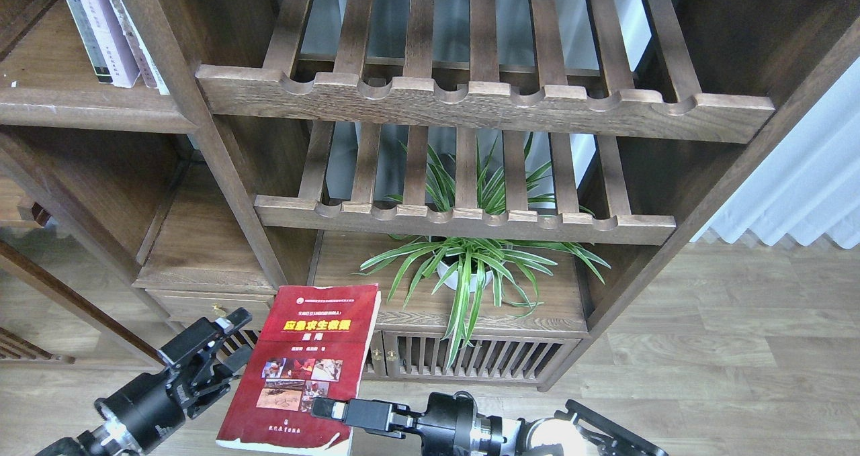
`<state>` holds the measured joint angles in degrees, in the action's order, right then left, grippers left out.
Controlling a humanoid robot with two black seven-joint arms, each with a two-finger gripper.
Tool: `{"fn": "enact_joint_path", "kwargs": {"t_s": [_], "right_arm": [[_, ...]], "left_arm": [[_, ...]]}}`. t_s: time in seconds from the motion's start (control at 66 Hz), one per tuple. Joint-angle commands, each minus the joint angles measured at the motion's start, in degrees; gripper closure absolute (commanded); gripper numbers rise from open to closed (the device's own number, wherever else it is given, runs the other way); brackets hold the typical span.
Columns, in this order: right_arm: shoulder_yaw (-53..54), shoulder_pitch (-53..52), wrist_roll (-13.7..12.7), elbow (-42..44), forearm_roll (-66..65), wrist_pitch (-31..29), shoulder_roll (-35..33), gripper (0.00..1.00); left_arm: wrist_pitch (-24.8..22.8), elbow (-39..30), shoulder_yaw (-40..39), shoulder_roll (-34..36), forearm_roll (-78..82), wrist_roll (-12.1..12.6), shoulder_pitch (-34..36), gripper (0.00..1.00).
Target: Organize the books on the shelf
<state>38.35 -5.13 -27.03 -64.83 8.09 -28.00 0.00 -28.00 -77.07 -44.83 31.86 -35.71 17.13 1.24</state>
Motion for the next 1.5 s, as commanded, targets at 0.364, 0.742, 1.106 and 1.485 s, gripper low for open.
{"fn": "enact_joint_path", "kwargs": {"t_s": [0.364,0.742,1.106,1.485], "right_arm": [[-0.4,0.1,0.0,-0.1,0.0,0.0,0.0,0.94],[0.3,0.0,0.0,0.0,0.0,0.0,0.0,0.93],[0.4,-0.1,0.0,0.0,0.1,0.0,0.0,0.92],[0.4,-0.1,-1.0,-0.2,0.4,0.0,0.0,0.92]], "left_arm": [[0.0,0.0,4.3,-2.2,-0.1,-0.2,2.4,0.2],[0.0,-0.4,8.0,-2.4,0.0,-0.1,2.2,0.23],[0.0,-0.5,8.4,-1.5,0.0,-0.2,1.8,0.36],[0.0,-0.5,9.1,2.1,-0.1,-0.8,0.6,0.27]]}}
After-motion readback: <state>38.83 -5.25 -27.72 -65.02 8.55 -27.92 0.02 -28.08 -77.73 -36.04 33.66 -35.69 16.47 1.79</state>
